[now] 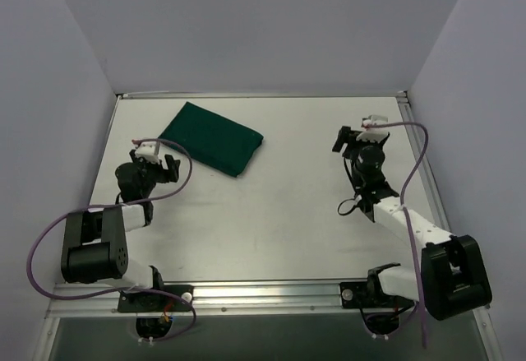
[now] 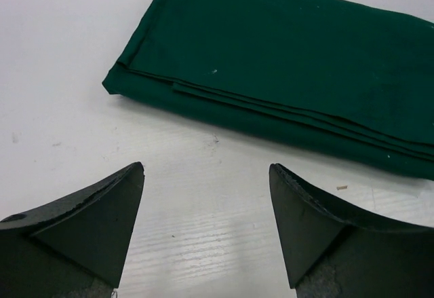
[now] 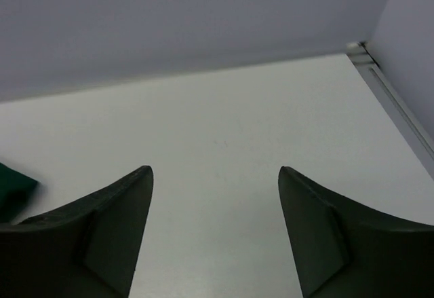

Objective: Open and lay out the surgical kit
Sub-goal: Adjust the surgical kit at the center of the board.

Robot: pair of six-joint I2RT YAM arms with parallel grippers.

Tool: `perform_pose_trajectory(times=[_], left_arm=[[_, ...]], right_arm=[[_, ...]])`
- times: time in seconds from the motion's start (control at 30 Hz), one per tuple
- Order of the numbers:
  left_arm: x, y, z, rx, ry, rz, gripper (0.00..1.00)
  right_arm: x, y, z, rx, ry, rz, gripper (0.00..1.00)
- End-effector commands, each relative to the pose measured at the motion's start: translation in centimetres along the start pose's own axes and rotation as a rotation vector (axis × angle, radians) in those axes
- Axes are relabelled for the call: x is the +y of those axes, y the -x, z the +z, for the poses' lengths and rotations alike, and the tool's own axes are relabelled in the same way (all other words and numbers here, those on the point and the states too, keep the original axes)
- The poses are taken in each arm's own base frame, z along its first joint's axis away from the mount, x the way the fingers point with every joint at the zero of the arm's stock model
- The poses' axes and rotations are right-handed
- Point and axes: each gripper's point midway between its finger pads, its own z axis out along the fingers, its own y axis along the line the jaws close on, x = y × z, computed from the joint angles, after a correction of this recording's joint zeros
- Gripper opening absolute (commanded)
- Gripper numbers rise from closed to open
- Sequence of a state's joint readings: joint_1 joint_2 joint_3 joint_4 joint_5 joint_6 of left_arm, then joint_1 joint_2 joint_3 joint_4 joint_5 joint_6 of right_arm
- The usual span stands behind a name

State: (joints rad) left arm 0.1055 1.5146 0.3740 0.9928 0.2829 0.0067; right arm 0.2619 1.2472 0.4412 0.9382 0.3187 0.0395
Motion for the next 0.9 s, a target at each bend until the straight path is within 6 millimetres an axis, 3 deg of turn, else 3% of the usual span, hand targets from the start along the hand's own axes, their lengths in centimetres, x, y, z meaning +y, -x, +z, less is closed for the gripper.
perform_pose_trajectory(times=[0.0, 0.03, 0.07, 0.1, 0.17, 0.2, 0.23, 0.27, 0.3, 0.33, 0.37, 0.4, 0.43, 0.47, 0.5, 0.57, 0.6, 0.67, 0.7, 0.87], left_arm=[[0.1, 5.8, 1.1, 0.021, -0.135, -0.043, 0.82], [0.2, 6.4, 1.5, 0.065, -0.147, -0.059, 0.8], [0.2, 4.3, 1.0, 0.224, -0.148, -0.103, 0.74], [0.8, 7.4, 2.1, 0.212, -0.149, -0.089, 0.72], [0.7, 6.9, 1.4, 0.316, -0.154, -0.14, 0.71], [0.6, 7.8, 1.5, 0.326, -0.164, -0.15, 0.72], [0.7, 7.8, 1.3, 0.342, -0.16, -0.158, 0.72], [0.6, 7.3, 0.8, 0.385, -0.16, -0.177, 0.72], [0.6, 7.0, 0.8, 0.407, -0.158, -0.184, 0.73], [0.7, 7.4, 0.8, 0.413, -0.154, -0.185, 0.73], [0.5, 6.7, 0.4, 0.455, -0.158, -0.2, 0.73], [0.6, 6.2, 0.4, 0.48, -0.154, -0.208, 0.73], [0.7, 6.2, 0.5, 0.49, -0.154, -0.202, 0.73], [0.6, 5.6, 0.2, 0.52, -0.157, -0.211, 0.73], [0.7, 5.6, 0.1, 0.528, -0.155, -0.209, 0.73], [0.8, 5.2, -0.1, 0.543, -0.145, -0.203, 0.73], [0.8, 5.1, -0.2, 0.544, -0.145, -0.202, 0.73], [0.9, 4.7, -0.2, 0.545, -0.14, -0.202, 0.74], [0.9, 4.6, -0.1, 0.546, -0.138, -0.205, 0.74], [1.3, 3.9, 0.0, 0.574, -0.123, -0.202, 0.74]], right_arm=[[5.4, 4.7, 0.1, 0.095, 0.196, 0.206, 0.68], [7.0, 3.5, -0.1, 0.172, 0.239, 0.222, 0.65], [8.1, 3.8, 0.1, 0.191, 0.257, 0.247, 0.65], [9.6, 4.5, 0.9, 0.206, 0.272, 0.288, 0.65], [12.9, 4.2, 0.9, 0.254, 0.353, 0.307, 0.65], [14.2, 2.2, 1.5, 0.319, 0.361, 0.312, 0.65], [16.8, 3.8, 1.7, 0.312, 0.429, 0.326, 0.66], [18.5, 3.5, 1.8, 0.34, 0.479, 0.329, 0.66], [19.9, 0.9, 2.6, 0.407, 0.484, 0.31, 0.66], [21.7, 2.6, 3.4, 0.386, 0.521, 0.318, 0.66], [23.7, 2.1, 3.2, 0.411, 0.567, 0.313, 0.66], [24.9, -1.1, 3.9, 0.488, 0.567, 0.29, 0.67], [26.6, 0.6, 4.8, 0.465, 0.597, 0.314, 0.66], [28.0, -0.2, 4.9, 0.493, 0.635, 0.318, 0.66], [28.8, -3.4, 5.6, 0.559, 0.625, 0.312, 0.65], [30.7, -3.2, 6.9, 0.563, 0.647, 0.348, 0.62], [31.0, -5.8, 7.5, 0.61, 0.633, 0.344, 0.6], [31.8, -6.1, 8.5, 0.61, 0.626, 0.352, 0.59], [31.9, -7.8, 9.0, 0.63, 0.609, 0.346, 0.58], [33.1, -10.4, 8.5, 0.677, 0.626, 0.388, 0.49]])
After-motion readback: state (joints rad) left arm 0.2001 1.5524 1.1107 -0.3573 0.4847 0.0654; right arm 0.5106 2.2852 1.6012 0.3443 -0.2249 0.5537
